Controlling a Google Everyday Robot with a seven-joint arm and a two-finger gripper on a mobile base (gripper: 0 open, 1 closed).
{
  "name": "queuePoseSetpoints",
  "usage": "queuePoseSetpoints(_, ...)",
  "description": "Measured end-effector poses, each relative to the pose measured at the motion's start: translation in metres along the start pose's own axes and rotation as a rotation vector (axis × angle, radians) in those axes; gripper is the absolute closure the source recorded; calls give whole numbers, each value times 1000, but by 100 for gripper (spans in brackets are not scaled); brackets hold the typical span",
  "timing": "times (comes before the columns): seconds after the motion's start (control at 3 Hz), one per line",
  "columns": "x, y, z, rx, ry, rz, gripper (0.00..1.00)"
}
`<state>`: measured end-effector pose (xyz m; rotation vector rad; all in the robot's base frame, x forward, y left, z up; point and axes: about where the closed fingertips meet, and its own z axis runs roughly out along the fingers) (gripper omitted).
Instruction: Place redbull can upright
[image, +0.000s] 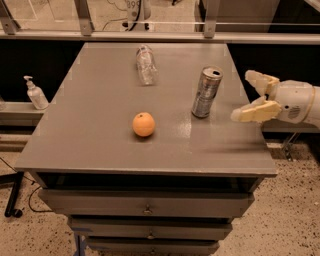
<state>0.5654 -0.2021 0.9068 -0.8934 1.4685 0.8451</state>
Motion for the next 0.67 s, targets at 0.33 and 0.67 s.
queuePoseSetpoints(0.33,3,-2,-37,13,48,-20,0)
queuePoseSetpoints(0.67,3,-1,-37,7,50,-21,0)
